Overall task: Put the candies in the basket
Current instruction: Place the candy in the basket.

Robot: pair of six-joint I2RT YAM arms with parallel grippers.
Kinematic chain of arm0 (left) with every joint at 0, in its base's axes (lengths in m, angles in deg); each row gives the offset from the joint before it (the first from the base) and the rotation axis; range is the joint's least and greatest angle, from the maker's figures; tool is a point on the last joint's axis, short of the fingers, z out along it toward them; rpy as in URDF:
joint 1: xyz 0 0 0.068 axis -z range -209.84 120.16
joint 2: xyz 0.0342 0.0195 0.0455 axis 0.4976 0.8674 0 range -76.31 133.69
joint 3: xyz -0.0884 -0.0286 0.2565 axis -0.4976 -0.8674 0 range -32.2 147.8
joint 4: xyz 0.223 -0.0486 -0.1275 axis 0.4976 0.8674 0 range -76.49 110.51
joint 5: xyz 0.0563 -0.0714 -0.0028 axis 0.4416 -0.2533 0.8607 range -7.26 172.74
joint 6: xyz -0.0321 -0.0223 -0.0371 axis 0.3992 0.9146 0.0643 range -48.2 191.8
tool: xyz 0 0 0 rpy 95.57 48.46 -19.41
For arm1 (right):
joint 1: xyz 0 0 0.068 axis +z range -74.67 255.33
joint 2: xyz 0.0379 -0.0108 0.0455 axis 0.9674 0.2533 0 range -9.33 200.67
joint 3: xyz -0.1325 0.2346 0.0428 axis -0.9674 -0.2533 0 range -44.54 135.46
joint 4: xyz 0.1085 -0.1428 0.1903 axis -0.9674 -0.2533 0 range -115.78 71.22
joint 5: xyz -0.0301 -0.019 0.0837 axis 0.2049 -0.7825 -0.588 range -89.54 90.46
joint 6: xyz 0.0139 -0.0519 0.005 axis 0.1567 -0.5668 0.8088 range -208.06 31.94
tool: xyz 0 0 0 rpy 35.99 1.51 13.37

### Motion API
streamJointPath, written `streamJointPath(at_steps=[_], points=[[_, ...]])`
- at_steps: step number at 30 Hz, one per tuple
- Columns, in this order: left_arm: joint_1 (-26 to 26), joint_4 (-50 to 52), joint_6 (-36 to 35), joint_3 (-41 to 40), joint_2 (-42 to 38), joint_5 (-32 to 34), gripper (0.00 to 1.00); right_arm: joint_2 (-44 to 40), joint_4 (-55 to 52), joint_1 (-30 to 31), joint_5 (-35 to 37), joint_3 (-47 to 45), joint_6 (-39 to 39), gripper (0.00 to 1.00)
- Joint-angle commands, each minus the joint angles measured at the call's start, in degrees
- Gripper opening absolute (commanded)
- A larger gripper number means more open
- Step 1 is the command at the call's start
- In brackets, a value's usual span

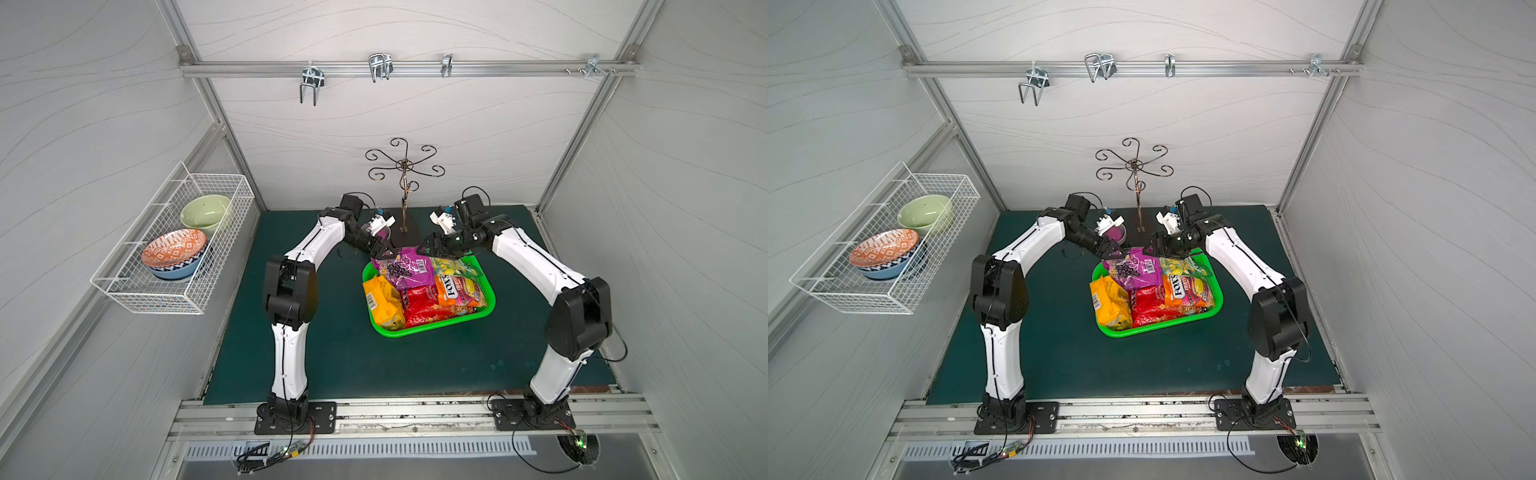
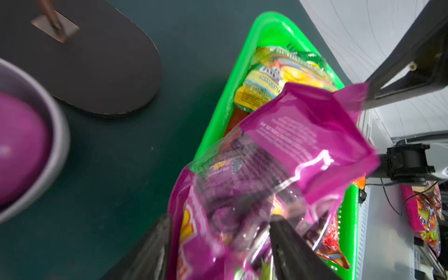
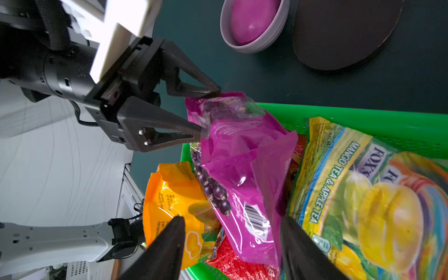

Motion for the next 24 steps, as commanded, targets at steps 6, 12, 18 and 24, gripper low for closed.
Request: streamJointPath(at_steps=[6,12,18,24], points=[[0.5,2.3,-3.6,-3.1,0.5,-3.9,0.67,-0.2,4.2,0.2,-5.4,-7.9,-0.4,0.46],[-0.5,6.1,-5.6,-2.0,1.6,-8.5,0.67,-0.2,7.1,0.2,-8.3,-11.9,1.2,0.19],[-0.5,12.7,-10.7,-2.3,0.6,-10.3,0.67,-3.8,12.1,1.3,-15.9,-12.0,11.2,0.00],[-0.7,15.9,-13.1,-3.2,-2.0,-11.6,0.67,-7.3,14.2,3.6,-18.2,-12.3,22.7,0.00]])
